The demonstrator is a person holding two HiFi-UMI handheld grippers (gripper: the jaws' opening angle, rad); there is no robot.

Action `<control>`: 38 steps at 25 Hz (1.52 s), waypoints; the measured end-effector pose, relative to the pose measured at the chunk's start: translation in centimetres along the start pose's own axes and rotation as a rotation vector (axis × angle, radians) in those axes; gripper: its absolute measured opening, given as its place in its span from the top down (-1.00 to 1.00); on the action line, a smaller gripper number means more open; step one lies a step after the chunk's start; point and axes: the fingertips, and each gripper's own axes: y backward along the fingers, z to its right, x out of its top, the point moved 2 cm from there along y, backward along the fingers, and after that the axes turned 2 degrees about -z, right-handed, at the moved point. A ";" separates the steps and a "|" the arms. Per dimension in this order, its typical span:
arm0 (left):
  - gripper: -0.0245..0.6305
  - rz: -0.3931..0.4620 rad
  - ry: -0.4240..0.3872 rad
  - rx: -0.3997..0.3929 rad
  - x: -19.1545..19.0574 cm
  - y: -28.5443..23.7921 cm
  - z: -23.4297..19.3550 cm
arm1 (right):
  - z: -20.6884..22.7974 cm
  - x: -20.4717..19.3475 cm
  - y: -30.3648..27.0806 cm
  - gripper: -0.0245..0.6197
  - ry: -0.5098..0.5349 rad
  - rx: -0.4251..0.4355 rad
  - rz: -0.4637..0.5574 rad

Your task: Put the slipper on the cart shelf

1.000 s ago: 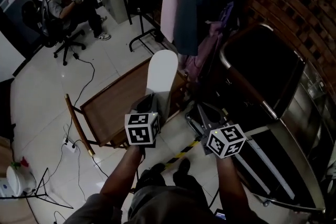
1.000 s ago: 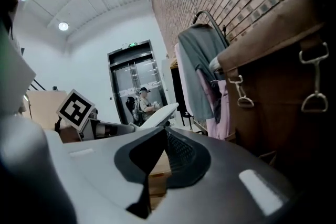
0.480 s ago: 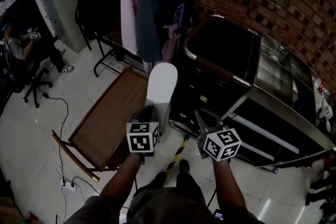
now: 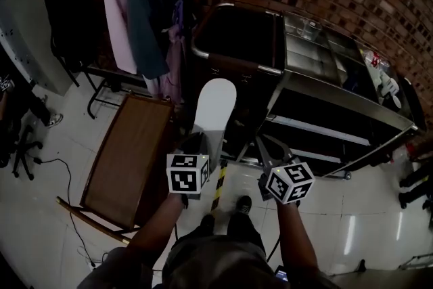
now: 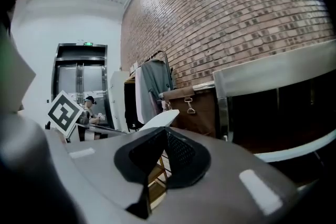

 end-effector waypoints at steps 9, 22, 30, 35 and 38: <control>0.88 -0.041 -0.071 -0.170 -1.3 -0.8 9.6 | 4.3 -0.3 8.1 0.92 -0.048 -0.166 0.036; 0.88 -0.107 -0.173 -0.311 -3.1 -5.6 24.8 | 13.5 -1.5 20.3 0.92 -0.114 -0.321 0.078; 0.88 -0.118 -0.194 -0.352 -3.3 -9.3 33.8 | 20.3 -1.5 26.9 0.92 -0.125 -0.376 0.101; 0.88 -0.134 -0.219 -0.388 -3.2 -11.6 38.5 | 23.5 -1.7 29.8 0.92 -0.142 -0.417 0.113; 0.88 -0.146 -0.239 -0.418 -3.3 -13.1 41.0 | 25.1 -1.8 31.0 0.92 -0.155 -0.446 0.125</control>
